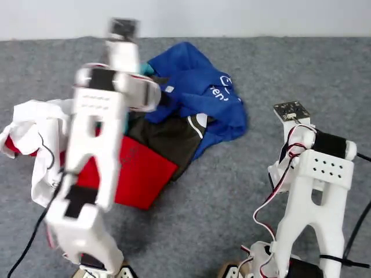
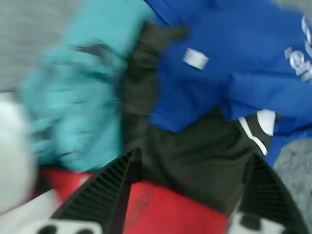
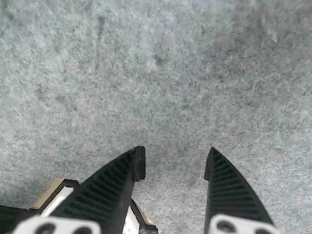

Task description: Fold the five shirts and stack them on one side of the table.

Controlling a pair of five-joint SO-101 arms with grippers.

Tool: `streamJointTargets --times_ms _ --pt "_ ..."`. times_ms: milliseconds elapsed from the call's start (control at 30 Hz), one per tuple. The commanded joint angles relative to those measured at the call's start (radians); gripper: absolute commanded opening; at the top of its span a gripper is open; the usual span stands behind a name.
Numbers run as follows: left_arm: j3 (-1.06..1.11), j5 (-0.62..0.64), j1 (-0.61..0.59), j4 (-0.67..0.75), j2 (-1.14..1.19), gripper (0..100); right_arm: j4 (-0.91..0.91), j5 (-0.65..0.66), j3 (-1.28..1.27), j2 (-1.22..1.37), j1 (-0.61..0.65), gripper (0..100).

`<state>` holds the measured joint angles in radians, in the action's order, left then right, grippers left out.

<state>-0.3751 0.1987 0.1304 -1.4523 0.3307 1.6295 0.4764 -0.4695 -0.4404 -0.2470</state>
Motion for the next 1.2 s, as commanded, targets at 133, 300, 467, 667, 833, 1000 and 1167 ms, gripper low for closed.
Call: streamJointTargets --times_ms 133,300,467,667,833,1000,1167 --pt "-0.277 0.012 0.074 0.069 0.394 33 -0.015 0.012 0.005 -0.002 0.004 20.4" --pt "-0.522 0.017 0.072 0.035 0.664 33 -0.015 0.012 0.005 -0.008 0.004 20.3" --pt "-0.797 0.017 0.078 -0.057 0.847 29 -0.015 0.011 0.005 -0.008 0.002 20.3" --pt "-1.086 0.011 0.084 -0.109 0.999 0 -0.015 0.009 0.005 -0.008 0.002 20.3" --pt "-1.259 0.011 0.057 -0.216 1.054 1 -0.015 0.009 0.005 -0.007 0.002 20.3" --pt "-1.294 0.011 -0.046 -0.282 0.985 1 -0.015 0.011 0.005 -0.001 0.005 20.3" --pt "-1.3 0.012 -0.164 -0.302 0.844 1 -0.016 0.011 0.003 -0.001 0.007 20.2"
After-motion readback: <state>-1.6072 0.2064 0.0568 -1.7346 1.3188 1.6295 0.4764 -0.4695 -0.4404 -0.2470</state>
